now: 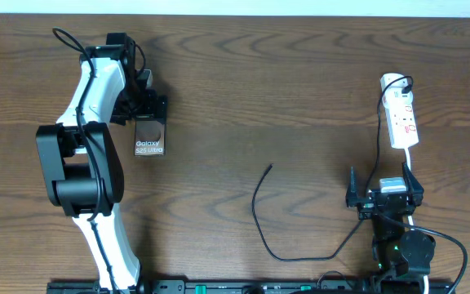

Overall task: Plug charger to phone and switch on socket
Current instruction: 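Lower the left gripper and close it on the phone's top edge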

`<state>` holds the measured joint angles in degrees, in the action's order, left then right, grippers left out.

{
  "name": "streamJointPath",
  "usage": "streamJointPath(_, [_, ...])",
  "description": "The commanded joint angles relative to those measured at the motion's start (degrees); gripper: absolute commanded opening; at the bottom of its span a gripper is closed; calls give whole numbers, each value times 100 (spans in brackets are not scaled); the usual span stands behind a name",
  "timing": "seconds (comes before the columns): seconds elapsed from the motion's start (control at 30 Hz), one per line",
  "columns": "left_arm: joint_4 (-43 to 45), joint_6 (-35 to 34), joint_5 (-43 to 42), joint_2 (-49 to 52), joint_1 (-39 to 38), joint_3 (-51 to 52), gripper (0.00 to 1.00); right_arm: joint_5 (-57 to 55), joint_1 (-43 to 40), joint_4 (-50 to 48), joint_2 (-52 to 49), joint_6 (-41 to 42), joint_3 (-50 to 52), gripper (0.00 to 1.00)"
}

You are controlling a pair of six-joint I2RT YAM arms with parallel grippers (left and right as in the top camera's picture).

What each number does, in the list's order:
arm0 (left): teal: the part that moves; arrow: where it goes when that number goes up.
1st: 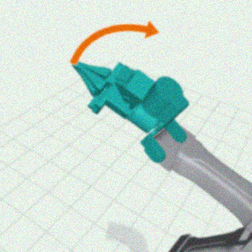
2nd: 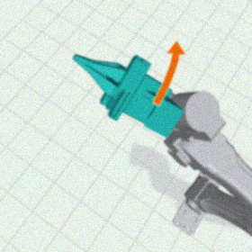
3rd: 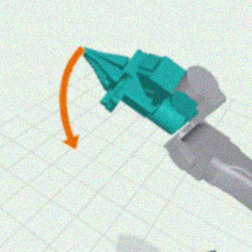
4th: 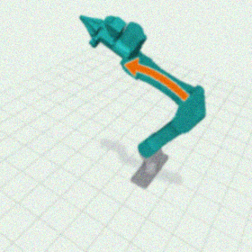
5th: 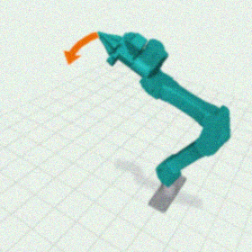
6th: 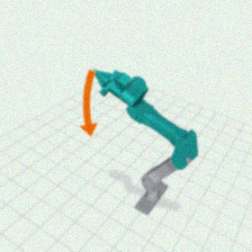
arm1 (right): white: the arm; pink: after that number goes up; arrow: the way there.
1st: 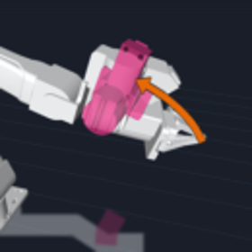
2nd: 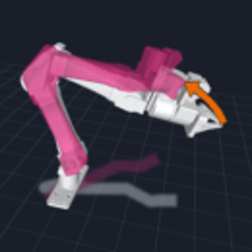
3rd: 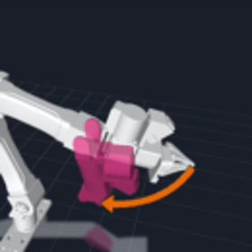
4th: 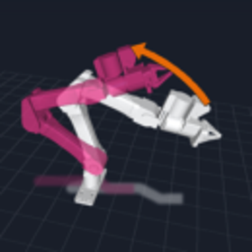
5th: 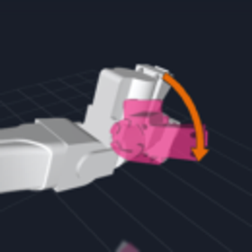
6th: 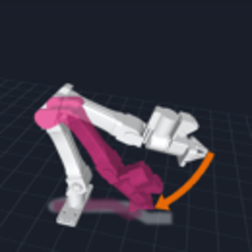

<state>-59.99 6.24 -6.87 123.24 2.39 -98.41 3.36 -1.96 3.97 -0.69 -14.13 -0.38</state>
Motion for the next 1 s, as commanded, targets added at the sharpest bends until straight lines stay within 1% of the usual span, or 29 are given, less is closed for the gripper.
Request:
streamJointPath(0.0, [48,15,157,17,-13,-94,98,-20,87,28,37,-52,2,99])
streamJointPath(0.57, [269,17,160,87,-94,96,98,-20,87,28,37,-52,2,99])
streamJointPath(0.97, [459,17,160,90,-94,529,98,-20,87,28,37,-50,2,99])
